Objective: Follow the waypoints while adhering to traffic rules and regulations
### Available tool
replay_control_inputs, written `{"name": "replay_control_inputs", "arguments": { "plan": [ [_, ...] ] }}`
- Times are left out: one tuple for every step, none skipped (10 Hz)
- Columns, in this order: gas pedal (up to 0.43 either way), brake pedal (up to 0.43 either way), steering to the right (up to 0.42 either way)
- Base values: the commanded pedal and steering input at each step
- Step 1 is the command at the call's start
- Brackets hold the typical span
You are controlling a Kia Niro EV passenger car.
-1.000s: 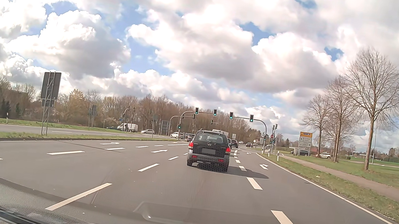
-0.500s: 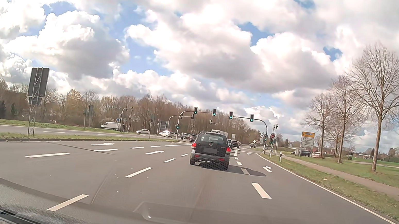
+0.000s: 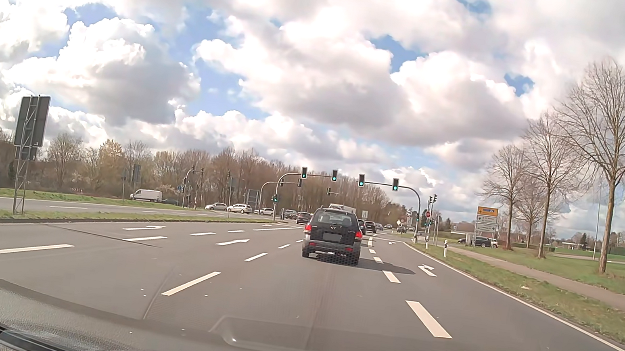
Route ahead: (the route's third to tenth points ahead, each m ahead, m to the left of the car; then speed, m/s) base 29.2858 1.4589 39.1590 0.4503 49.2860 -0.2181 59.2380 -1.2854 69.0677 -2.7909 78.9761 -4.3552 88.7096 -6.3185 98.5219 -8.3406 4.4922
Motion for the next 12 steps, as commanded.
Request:
{"name": "replay_control_inputs", "arguments": {
  "plan": [
    [0.35, 0.0, 0.007],
    [0.319, 0.0, 0.008],
    [0.299, 0.0, 0.012],
    [0.299, 0.0, 0.015],
    [0.299, 0.0, 0.015],
    [0.287, 0.0, 0.015],
    [0.287, 0.0, 0.015],
    [0.28, 0.0, 0.015],
    [0.268, 0.0, 0.015],
    [0.268, 0.0, 0.016],
    [0.268, 0.0, 0.016],
    [0.26, 0.0, 0.016]
  ]
}}
